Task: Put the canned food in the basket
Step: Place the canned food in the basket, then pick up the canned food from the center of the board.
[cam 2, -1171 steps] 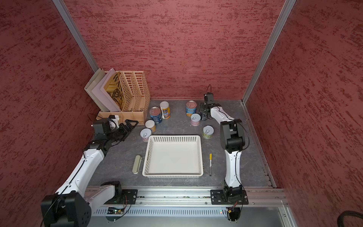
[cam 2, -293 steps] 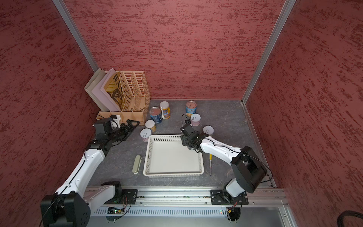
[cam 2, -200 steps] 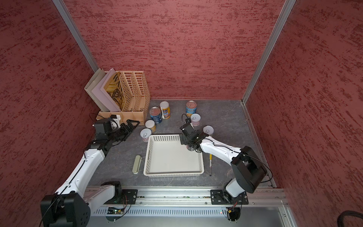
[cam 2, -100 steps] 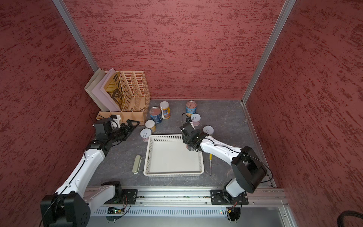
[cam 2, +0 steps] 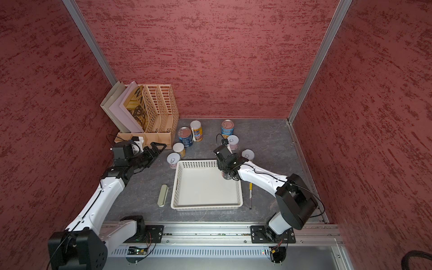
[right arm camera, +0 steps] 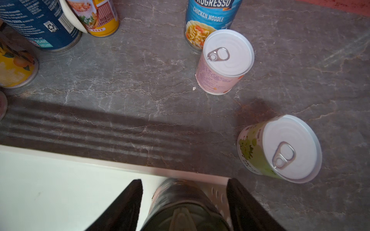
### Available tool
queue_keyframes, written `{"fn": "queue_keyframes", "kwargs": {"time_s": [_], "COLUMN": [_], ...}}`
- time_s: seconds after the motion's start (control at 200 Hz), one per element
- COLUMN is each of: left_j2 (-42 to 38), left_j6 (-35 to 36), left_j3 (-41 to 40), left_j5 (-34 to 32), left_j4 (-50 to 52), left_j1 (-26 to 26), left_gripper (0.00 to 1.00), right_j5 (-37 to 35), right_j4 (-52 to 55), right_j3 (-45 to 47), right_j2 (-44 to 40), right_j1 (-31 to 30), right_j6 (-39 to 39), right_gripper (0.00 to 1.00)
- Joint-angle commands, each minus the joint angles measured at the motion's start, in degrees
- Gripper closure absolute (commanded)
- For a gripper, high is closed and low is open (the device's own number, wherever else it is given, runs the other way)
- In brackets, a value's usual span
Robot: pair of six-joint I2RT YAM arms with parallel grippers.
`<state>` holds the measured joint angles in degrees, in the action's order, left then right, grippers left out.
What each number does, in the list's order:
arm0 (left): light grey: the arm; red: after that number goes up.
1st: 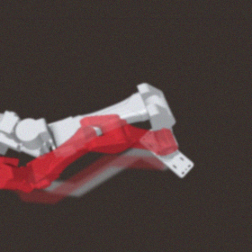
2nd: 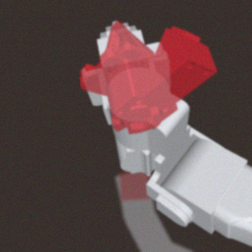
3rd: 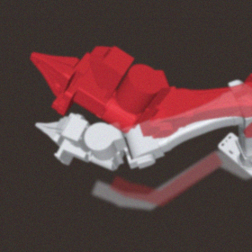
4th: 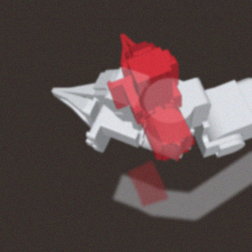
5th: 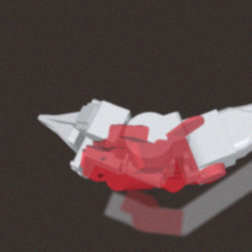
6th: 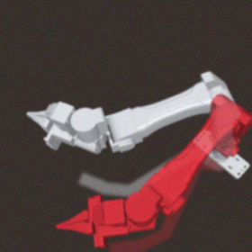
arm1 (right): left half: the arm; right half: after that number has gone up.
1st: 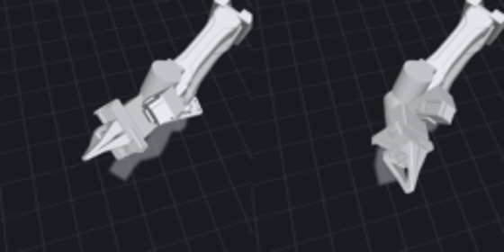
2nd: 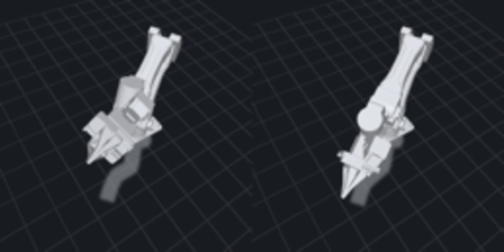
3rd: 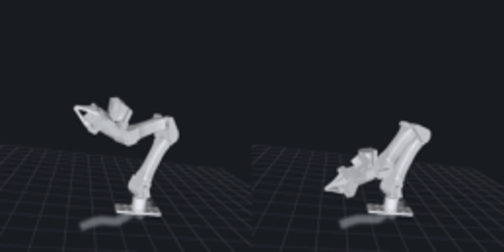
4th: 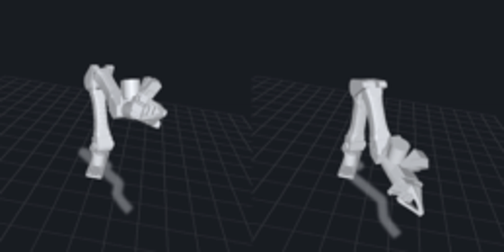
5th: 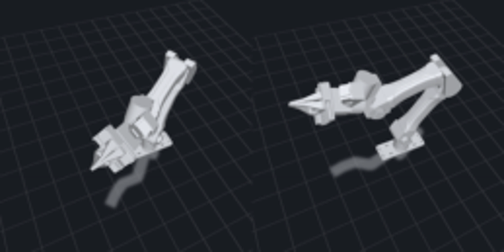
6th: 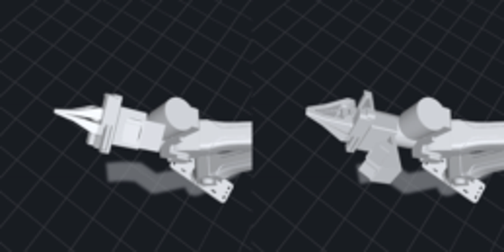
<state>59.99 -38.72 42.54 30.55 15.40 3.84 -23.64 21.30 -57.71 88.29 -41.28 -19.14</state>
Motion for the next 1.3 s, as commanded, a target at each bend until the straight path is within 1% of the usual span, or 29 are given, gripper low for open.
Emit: {"fn": "queue_keyframes", "kwargs": {"time_s": [0.0, 0.12, 0.21, 0.23, 0.396, 0.511, 0.636, 0.771, 0.907, 1.007, 1.147, 1.297], "left_j2": [0.2, 1.4, 3.1, 3.6, 8.8, 12.7, 17.3, 24.7, 30.0, 33.7, 40.0, 47.3], "left_j6": [0.8, 2.4, 5.0, 5.6, 11.0, 13.0, 13.7, 15.1, 19.9, 22.1, 27.3, 34.2], "left_j3": [0.5, 1.7, 4.0, 4.8, 10.5, 13.2, 16.3, 23.9, 28.3, 32.3, 39.9, 48.4], "left_j5": [-0.4, -0.9, -3.7, -4.7, -12.0, -14.2, -17.3, -21.0, -24.9, -24.5, -24.8, -27.5], "left_j4": [-2.0, -1.7, 0.3, 1.0, 5.3, 5.8, 4.7, 5.2, -0.2, -2.3, -0.9, 3.4], "left_j1": [-1.1, -3.6, -7.3, -8.5, -17.1, -20.3, -21.5, -22.5, -24.0, -24.1, -24.2, -24.2], "left_gripper": [0.00, 0.00, 0.00, 0.00, 0.00, 0.00, 0.00, 0.00, 0.00, 0.00, 0.00, 0.00], "right_j5": [-0.2, 2.4, 3.7, 3.8, 6.1, 8.4, 9.4, 9.4, 9.2, 9.3, 10.0, 11.5], "right_j4": [0.2, -0.6, -0.4, -0.3, 0.0, -0.2, -0.2, 0.5, -0.2, 0.0, 0.3, 0.3], "right_j3": [-1.9, -2.1, -2.1, -2.0, -0.9, 0.3, 1.5, 2.0, 3.8, 4.1, 4.3, 4.3], "right_j2": [-1.2, -3.2, -4.5, -6.3, -11.8, -16.0, -19.4, -22.1, -25.5, -27.3, -28.7, -29.4], "right_j1": [-0.3, -0.3, -0.3, -0.3, -0.2, -0.2, -0.3, -0.3, -0.3, -0.3, -0.3, -0.3], "right_j6": [0.4, 1.5, 1.8, 1.8, 1.1, 0.1, -1.0, -2.3, -3.0, -3.1, -3.7, -4.2], "right_gripper": [0.16, 0.02, 0.02, 0.02, 0.02, 0.02, 0.01, 0.02, 0.02, 0.02, 0.02, 0.02]}}
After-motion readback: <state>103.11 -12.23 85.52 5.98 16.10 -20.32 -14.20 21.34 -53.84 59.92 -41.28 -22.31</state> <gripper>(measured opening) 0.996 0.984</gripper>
